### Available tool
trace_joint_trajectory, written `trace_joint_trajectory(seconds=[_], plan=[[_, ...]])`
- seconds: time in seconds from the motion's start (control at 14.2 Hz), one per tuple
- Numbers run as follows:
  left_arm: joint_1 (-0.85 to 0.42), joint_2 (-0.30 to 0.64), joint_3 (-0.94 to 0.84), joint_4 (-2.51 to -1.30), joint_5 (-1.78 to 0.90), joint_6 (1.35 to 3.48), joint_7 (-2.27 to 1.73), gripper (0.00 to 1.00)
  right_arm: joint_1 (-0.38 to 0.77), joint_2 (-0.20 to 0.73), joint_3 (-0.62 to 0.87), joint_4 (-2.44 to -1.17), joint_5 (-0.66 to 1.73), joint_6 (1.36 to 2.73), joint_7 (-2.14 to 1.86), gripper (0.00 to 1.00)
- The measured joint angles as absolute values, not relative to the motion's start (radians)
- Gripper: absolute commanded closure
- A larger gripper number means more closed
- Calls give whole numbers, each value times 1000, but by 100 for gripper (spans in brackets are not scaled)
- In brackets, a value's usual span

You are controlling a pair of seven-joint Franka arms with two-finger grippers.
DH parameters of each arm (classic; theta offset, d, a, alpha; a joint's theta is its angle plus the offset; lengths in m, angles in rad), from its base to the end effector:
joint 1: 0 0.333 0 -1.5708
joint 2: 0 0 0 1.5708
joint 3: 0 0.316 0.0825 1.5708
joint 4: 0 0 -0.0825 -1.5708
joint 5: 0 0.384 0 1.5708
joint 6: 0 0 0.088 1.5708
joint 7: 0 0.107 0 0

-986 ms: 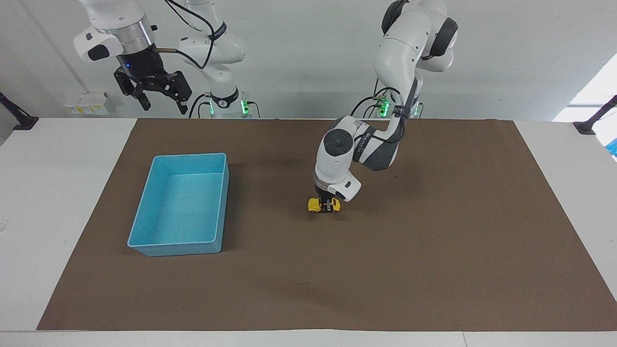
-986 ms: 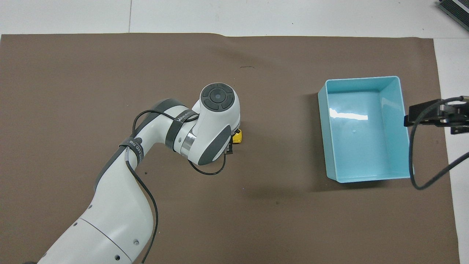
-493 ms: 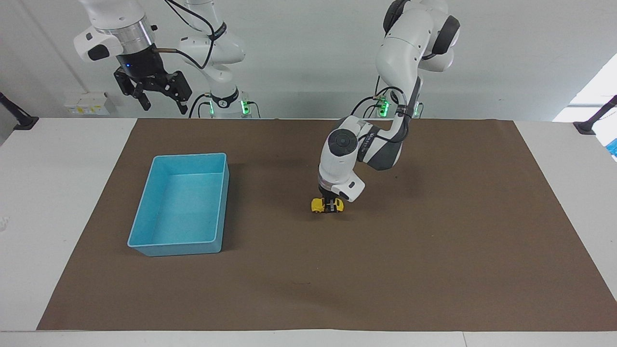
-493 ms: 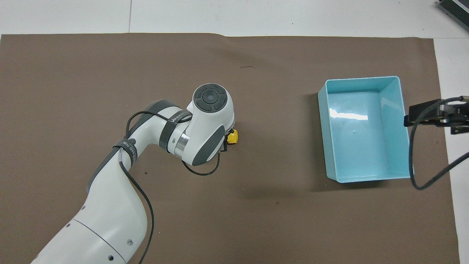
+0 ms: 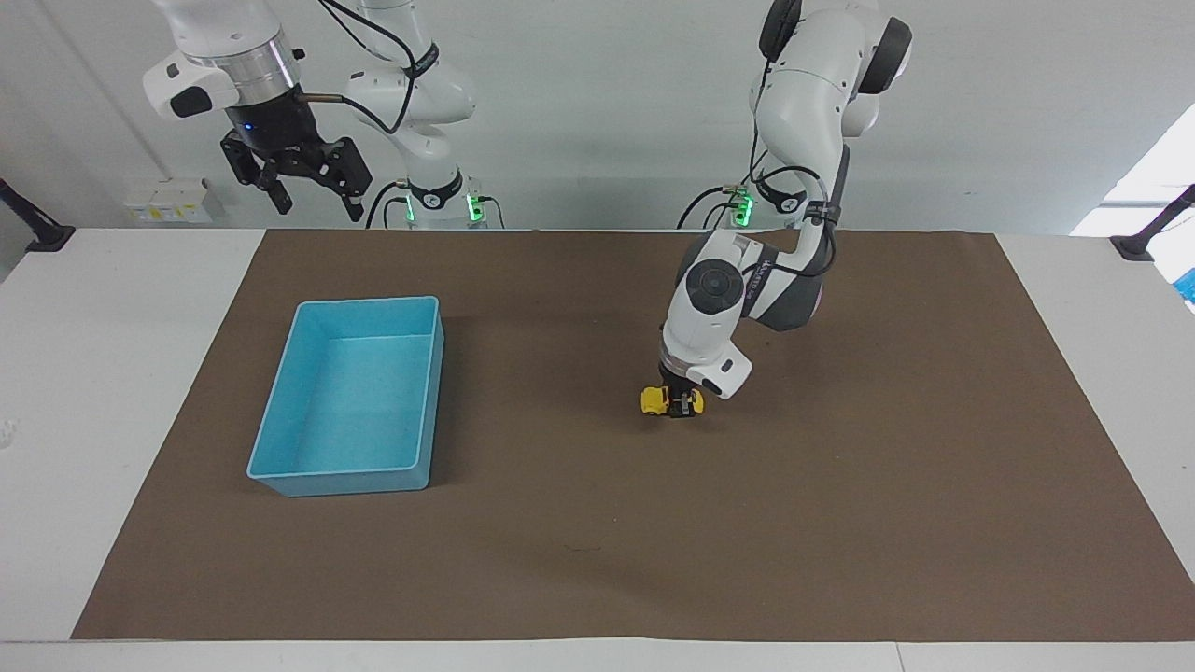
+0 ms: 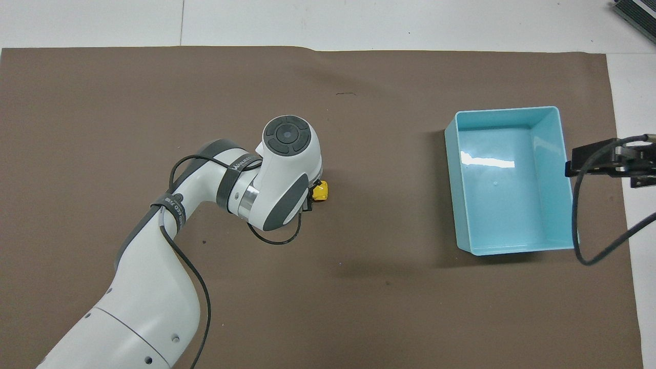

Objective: Wind up and store yellow beetle car

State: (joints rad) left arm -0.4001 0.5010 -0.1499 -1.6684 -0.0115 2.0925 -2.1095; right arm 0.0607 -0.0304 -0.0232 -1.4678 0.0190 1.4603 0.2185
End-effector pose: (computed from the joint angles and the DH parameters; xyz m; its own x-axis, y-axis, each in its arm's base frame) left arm 0.5743 -0.3403 0.3121 -0.0121 0.9994 -0.0326 0.9946 0.0086 -0.1038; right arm 0.5325 0.0219 0.6793 0.9839 -0.1779 0.0181 -0.1775 -0.9838 -0.0240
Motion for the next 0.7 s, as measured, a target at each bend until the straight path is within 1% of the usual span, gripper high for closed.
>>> trace_joint_trajectory(seconds=[0.14,0.28,0.35,0.42,0.7], plan=[[-386,497,-150,-1674,-11,2087,-2095,77,61,-30,-23,-1468,19,1460,218,0],[-384,497,-150,-1674,-9,2086,-2093,72,61,-30,-23,-1468,19,1460,218,0],[-384,497,-150,-1675,-8,2086,-2093,60,61,-30,-23,-1468,19,1460,218,0],[-384,497,-150,-1675,-7,2086,-2093,1,61,-30,-23,-1468,19,1460,218,0],[-384,511,-143,-1677,44,2094,-2089,0,61,-30,-23,-1468,19,1460,218,0]])
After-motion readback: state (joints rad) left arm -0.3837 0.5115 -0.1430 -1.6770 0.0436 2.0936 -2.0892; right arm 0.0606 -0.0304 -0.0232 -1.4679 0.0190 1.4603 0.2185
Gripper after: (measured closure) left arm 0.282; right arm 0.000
